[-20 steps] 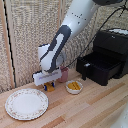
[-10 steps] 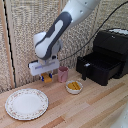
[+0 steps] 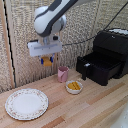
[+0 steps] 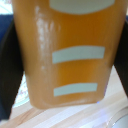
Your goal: Extend the gripper towards the air fryer handle. Grasp the air fryer handle and pull it to open the air fryer. Release the air fryer handle and move the gripper to the bread. Grasp the bread with the gripper and move it to the air fryer basket. Release the bread inside the air fryer and retract the gripper.
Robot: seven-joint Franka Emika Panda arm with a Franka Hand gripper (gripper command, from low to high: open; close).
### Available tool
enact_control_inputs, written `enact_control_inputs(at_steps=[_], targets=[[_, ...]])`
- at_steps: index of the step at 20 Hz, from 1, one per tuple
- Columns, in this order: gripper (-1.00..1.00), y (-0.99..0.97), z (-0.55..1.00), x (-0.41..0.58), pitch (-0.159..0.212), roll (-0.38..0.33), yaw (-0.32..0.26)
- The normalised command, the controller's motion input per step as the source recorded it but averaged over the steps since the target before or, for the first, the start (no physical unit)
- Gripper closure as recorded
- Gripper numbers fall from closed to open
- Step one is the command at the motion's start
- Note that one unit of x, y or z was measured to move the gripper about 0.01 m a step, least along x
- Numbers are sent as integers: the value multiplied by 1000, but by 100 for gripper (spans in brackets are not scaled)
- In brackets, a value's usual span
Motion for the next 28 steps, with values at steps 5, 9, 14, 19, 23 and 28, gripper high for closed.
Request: enact_control_inputs(at_steps=[5,9,14,19,23,28], targets=[[100,-199,410,22,-56,-12,-316],[100,-398,289,0,-14,0,-288],[100,-610,193,-66,-2,4,-215],[100,-607,33,-186,7,3,-223],[100,-392,51,-286,49,2,-303],[100,-478,0,-205,32,0,-277]])
